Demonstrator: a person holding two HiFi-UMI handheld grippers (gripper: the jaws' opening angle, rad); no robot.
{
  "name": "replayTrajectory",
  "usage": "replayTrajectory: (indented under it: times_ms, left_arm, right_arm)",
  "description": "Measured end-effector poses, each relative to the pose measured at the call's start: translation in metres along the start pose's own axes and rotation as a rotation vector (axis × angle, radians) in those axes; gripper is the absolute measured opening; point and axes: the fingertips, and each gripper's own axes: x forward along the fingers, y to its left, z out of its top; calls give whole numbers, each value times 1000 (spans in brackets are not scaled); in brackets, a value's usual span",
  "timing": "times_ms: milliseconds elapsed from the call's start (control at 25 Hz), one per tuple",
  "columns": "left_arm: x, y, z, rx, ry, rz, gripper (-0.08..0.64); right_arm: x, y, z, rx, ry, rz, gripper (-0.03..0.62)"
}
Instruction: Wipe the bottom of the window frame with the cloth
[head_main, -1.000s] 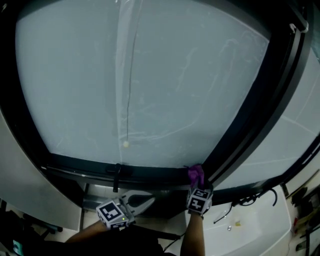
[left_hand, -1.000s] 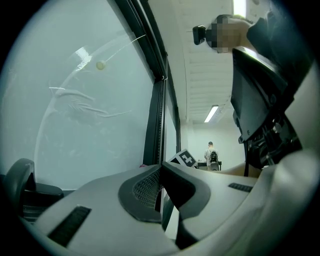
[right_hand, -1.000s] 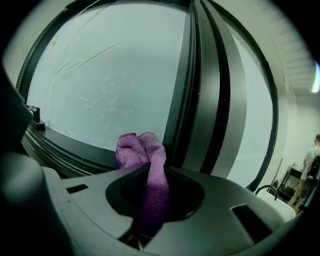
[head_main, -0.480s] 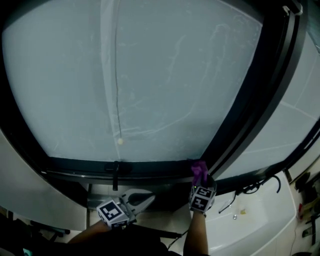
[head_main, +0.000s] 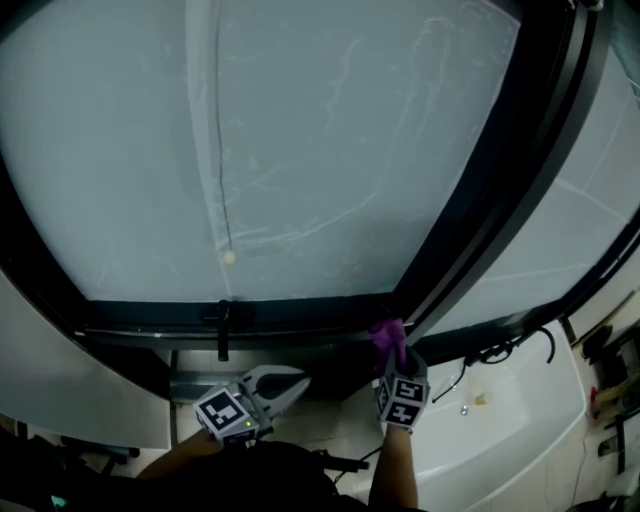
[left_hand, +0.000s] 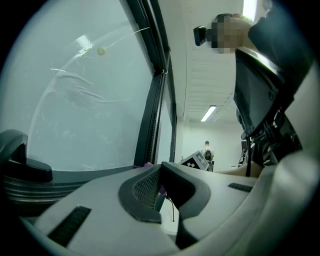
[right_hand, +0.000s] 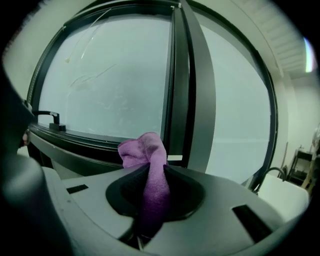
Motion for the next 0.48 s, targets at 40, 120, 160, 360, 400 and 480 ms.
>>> replayTrajectory:
  times_ms: [40, 120, 160, 360, 400, 480]
  left_arm:
    - [1, -1, -1, -6, -1, 1, 2]
    - [2, 0, -3, -12, -3, 10, 2]
    - [3, 1, -4, -9, -4, 16, 2]
    - [8, 2, -3, -7, -20, 31, 3]
    - [8, 2, -3, -8, -21, 30, 2]
    - [8, 2, -4, -11, -21, 29, 2]
  right_arm:
    - [-7, 1, -2, 22, -12, 24, 65]
    - [-21, 4, -6, 62, -26, 68, 64]
    - [-27, 4, -9, 78, -31, 83, 64]
    - [-62, 0, -17, 121, -96, 93, 63]
    - [-68, 0, -16, 120, -114, 94, 63]
    - [-80, 1, -12, 112, -144, 89, 63]
